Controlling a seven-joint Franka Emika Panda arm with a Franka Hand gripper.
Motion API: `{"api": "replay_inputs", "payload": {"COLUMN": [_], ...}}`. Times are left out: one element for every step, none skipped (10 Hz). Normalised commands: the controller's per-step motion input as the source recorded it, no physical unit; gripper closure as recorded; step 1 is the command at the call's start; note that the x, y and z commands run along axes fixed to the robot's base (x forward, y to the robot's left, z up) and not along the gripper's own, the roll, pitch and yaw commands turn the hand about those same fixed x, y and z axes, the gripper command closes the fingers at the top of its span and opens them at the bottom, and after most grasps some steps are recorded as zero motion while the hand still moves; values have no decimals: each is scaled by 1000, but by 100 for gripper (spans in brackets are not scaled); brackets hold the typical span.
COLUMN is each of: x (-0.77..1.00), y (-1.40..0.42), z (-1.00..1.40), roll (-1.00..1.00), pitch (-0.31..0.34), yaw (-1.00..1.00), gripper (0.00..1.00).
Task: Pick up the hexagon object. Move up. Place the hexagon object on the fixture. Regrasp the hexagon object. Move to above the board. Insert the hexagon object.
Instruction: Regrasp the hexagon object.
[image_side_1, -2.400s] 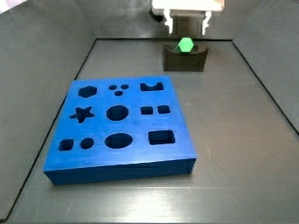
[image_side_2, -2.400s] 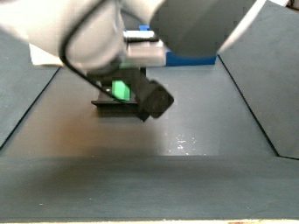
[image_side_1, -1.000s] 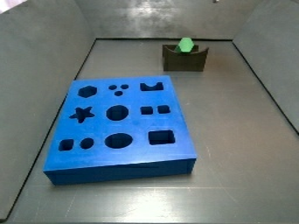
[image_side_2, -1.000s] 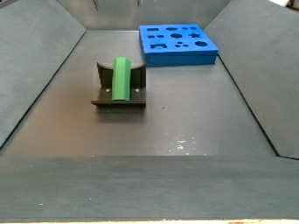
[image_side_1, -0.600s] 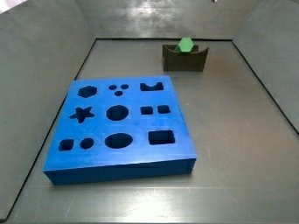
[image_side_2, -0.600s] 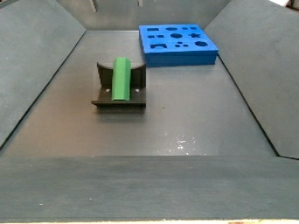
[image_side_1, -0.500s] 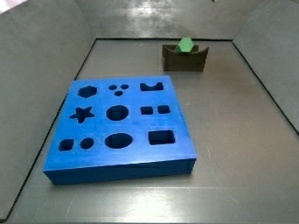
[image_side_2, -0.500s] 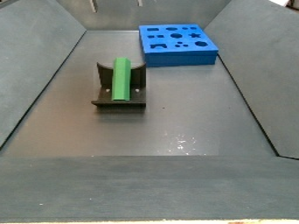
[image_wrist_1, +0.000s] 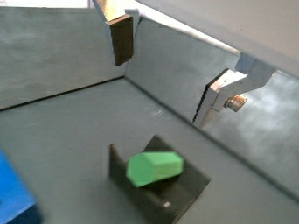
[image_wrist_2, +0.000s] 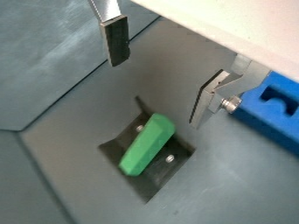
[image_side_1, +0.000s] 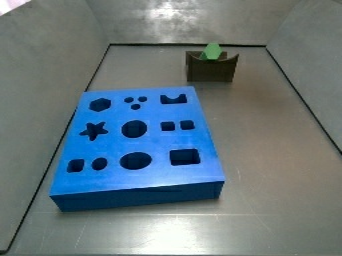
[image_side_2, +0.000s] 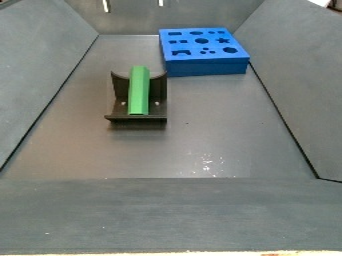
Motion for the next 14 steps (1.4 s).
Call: {"api": "replay_inputs", "payload": {"x": [34,48,61,76,89,101,109,113,115,113,103,38,38,49], "y": [-29,-30,-33,-35,-40,-42,-47,-48,-53,-49,-36,72,70,59], "z": [-19,-15,-21,-24,-25,-21,-23,-29,-29,-23,-16,-1000,-1000,-1000], "roll": [1000,1000,1000,1000,1000,1000,999,757,577,349,241,256,240,215], "pitch": [6,18,30,53,75,111,144,147,143,128,105,98,69,36], "yaw": [38,42,45,54,63,83,106,127,143,162,176,166,169,169], "gripper": [0,0,0,0,0,0,0,0,0,0,0,0,0,0]}}
